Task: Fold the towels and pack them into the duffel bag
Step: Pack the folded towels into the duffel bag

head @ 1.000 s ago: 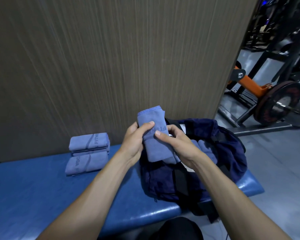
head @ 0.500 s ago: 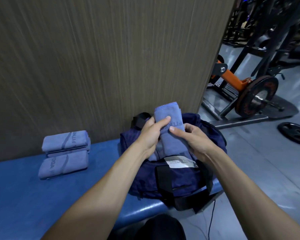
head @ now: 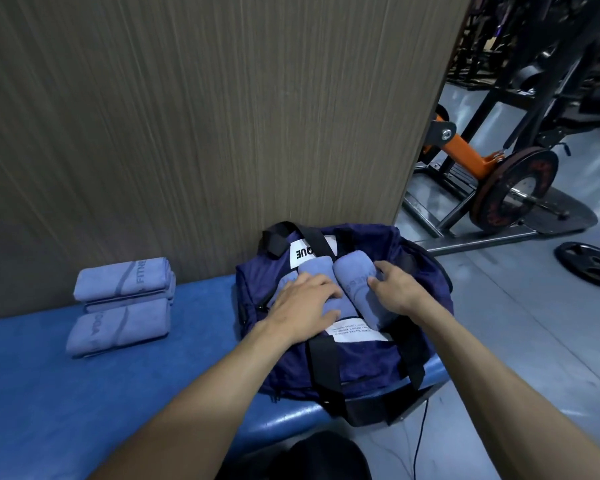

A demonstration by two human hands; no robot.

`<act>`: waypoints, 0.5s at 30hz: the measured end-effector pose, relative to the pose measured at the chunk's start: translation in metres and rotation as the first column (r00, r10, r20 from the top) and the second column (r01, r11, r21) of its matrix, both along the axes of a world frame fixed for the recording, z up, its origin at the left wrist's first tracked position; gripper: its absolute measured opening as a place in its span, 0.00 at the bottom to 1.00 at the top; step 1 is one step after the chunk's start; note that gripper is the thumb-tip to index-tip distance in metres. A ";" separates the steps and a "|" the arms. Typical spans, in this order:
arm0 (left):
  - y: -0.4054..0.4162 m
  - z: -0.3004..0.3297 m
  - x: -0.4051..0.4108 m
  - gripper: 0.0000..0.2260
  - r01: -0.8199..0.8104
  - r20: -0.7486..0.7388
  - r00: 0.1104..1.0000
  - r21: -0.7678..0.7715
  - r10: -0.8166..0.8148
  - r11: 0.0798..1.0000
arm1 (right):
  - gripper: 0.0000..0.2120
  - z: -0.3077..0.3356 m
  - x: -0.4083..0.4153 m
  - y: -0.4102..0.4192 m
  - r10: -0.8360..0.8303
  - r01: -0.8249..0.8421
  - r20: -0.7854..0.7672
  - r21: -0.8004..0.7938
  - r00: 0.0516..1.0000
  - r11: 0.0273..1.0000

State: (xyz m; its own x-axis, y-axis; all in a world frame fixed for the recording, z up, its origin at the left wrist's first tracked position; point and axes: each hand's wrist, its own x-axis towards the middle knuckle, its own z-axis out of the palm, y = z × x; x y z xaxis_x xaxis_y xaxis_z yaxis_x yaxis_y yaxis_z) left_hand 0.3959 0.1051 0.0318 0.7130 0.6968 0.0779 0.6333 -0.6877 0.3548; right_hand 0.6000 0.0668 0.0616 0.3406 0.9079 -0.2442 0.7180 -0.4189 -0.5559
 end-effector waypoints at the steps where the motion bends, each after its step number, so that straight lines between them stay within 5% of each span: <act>1: -0.001 -0.001 0.000 0.17 -0.001 -0.002 1.000 0.020 0.001 1.000 | 0.25 -0.002 -0.001 0.001 -0.020 0.020 0.008 0.011 1.000 1.000; 9: 0.000 0.003 0.000 0.18 0.034 -0.036 0.999 0.036 -0.033 0.999 | 0.24 -0.030 -0.013 0.007 -0.002 0.006 0.142 -0.031 0.990 0.999; 15: 0.017 0.017 0.016 0.40 0.045 -0.220 0.973 -0.078 -0.061 0.996 | 0.24 -0.038 -0.022 0.001 0.111 -0.113 0.456 -0.023 0.883 0.993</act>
